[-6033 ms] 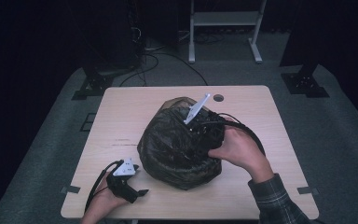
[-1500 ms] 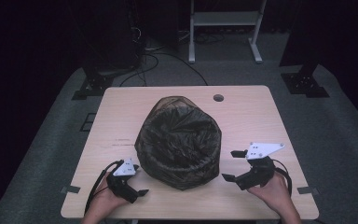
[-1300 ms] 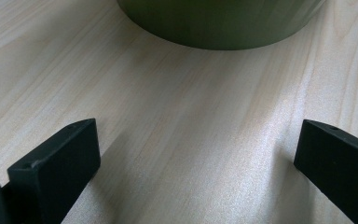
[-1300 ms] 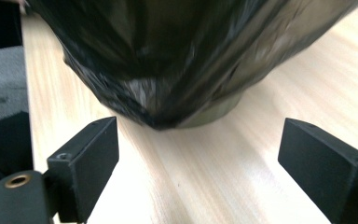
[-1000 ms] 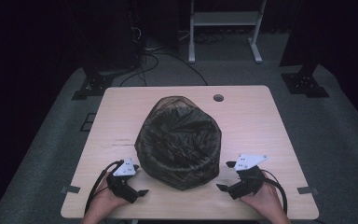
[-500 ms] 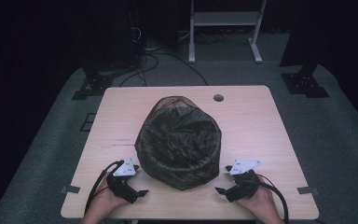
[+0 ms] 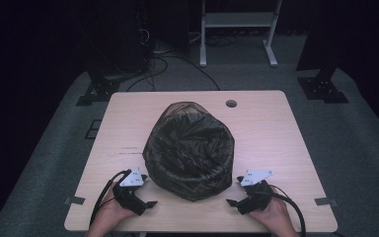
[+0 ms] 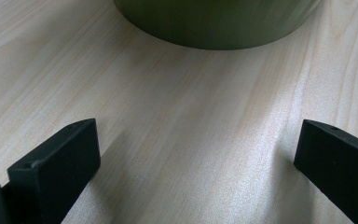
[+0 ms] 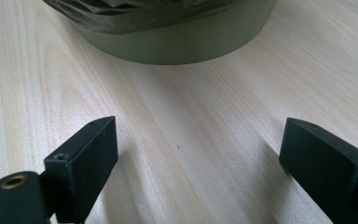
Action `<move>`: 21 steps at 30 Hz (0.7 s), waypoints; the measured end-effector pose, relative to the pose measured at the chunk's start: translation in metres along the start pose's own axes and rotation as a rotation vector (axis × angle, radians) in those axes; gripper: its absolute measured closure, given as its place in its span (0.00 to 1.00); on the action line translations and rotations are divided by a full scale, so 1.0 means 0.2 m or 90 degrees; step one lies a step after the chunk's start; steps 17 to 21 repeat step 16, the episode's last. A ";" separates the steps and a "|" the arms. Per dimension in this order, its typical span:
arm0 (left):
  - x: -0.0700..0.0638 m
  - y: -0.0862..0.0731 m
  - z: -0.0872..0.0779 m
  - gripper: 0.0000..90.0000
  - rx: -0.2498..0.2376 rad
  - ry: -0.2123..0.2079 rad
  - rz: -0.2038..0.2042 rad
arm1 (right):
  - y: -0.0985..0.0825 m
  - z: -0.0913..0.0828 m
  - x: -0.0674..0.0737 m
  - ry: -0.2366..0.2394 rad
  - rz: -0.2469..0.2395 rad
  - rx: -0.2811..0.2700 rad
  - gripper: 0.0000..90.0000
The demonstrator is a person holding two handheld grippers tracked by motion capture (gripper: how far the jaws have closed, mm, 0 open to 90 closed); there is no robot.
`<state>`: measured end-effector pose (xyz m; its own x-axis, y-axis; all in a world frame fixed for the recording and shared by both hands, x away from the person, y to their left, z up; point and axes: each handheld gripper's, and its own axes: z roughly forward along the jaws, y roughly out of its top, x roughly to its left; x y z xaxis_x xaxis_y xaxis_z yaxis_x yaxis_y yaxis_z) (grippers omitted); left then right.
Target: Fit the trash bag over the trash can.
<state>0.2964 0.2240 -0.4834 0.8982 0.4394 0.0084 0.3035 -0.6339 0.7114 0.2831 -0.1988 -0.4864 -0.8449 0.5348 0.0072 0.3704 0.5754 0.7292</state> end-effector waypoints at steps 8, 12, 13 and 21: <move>0.00 0.00 0.00 0.00 0.000 0.000 0.000 | 0.00 0.00 0.00 -0.001 0.001 0.000 0.11; 0.00 0.00 0.00 0.00 0.000 0.000 0.000 | 0.00 0.00 0.00 -0.001 0.001 0.000 0.11; 0.00 0.00 0.00 0.00 0.000 0.000 0.000 | 0.00 0.00 0.00 -0.001 0.001 0.000 0.11; 0.00 0.00 0.00 0.00 0.000 0.003 -0.004 | 0.00 0.00 0.00 -0.002 0.001 0.000 0.11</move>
